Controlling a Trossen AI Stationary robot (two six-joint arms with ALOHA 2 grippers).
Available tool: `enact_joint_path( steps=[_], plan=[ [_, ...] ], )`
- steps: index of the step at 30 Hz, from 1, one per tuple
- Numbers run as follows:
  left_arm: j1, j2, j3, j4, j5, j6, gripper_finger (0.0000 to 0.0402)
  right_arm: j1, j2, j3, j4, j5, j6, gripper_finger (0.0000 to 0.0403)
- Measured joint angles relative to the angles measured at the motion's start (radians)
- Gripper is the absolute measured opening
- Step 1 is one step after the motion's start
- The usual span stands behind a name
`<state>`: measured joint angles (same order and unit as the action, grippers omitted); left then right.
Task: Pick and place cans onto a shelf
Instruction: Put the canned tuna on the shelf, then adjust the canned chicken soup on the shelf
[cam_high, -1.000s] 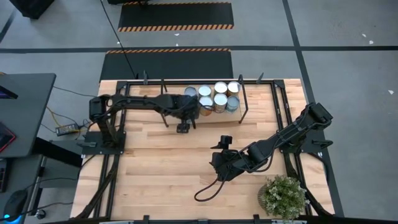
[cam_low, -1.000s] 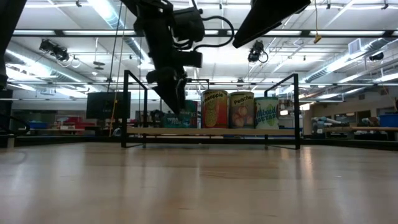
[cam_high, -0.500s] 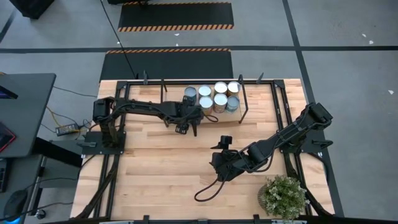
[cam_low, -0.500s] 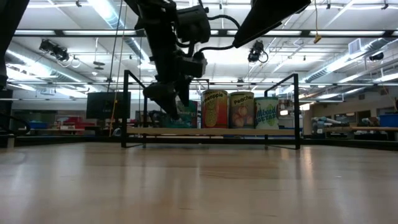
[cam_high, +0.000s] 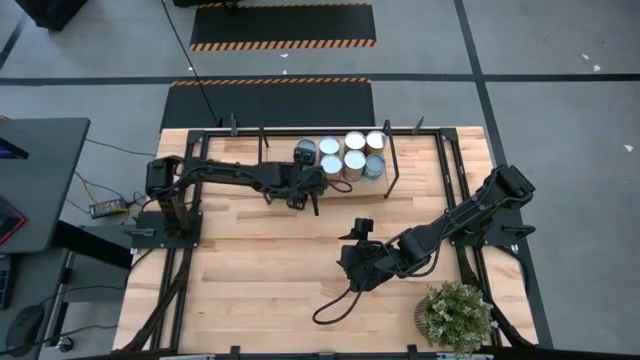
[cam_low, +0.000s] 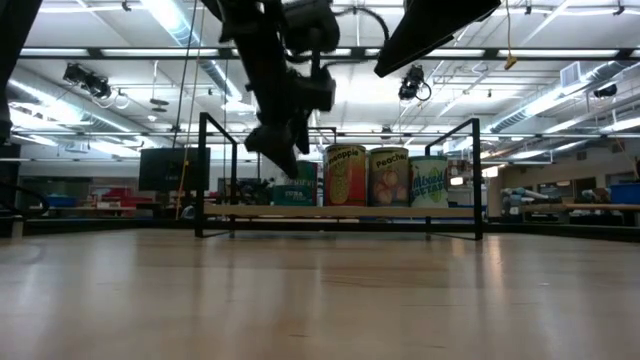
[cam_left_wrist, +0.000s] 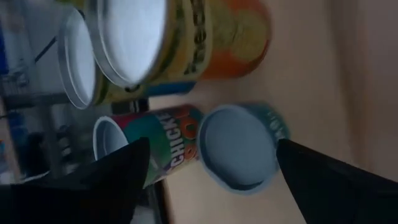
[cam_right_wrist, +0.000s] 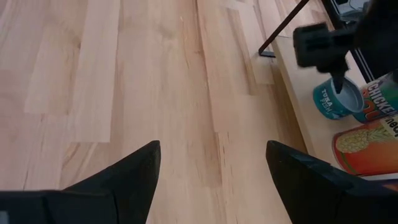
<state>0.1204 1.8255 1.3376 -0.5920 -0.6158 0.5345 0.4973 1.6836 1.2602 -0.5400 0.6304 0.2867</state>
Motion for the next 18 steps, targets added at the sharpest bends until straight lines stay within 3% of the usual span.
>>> enact_joint_path(
  steps=[6,10,15,18],
  plan=[
    [0.057,-0.090,0.000,0.003,0.187,-0.055,0.0335,0.000,0.000,0.000,-0.001,0.000,0.000,0.0299],
    [0.143,-0.126,0.000,0.017,0.230,-0.089,0.0319,0.000,0.000,0.000,0.002,0.000,-0.005,0.0299],
    [0.282,-0.119,0.026,0.002,0.470,-0.175,0.0297,-0.005,0.000,0.000,0.007,0.000,-0.010,0.0299],
    [0.344,-0.112,0.076,-0.034,0.531,-0.211,0.0285,-0.008,0.000,0.000,0.007,-0.002,-0.010,0.0299]
  ],
)
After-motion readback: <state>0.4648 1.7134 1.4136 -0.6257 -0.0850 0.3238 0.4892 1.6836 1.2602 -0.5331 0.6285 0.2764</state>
